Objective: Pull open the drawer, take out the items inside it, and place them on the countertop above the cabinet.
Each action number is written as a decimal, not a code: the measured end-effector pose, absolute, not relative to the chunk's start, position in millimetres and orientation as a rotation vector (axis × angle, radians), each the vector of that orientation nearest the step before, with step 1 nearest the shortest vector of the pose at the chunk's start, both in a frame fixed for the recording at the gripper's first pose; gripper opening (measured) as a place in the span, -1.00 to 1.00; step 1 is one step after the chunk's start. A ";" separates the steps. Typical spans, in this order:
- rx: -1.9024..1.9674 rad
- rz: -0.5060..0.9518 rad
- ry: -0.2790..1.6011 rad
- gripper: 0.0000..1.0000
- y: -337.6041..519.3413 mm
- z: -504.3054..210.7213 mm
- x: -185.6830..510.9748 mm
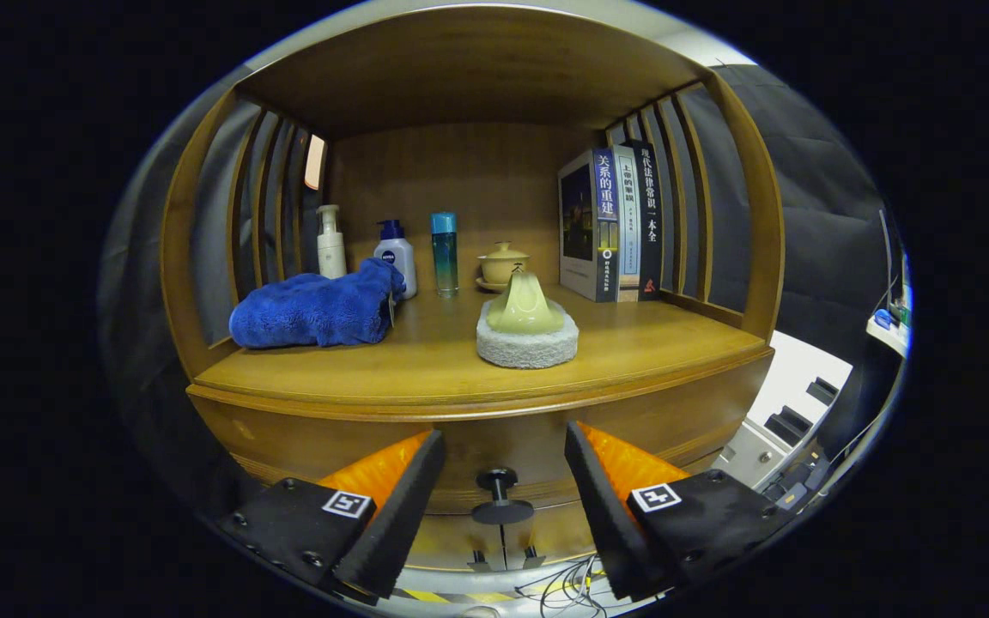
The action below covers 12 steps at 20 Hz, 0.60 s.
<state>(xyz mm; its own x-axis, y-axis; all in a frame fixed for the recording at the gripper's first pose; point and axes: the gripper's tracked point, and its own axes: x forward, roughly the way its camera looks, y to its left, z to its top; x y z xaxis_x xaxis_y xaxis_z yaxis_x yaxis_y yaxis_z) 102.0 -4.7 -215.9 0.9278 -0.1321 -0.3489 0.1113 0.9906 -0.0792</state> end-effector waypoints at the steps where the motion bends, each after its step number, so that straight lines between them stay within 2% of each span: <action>1: -0.068 -0.126 0.364 0.89 -5.1 -214.0 102.1; 6: -0.096 -0.109 0.303 0.90 -0.2 -173.2 95.8; 12: -0.126 -0.092 0.201 0.90 -7.3 -95.8 57.2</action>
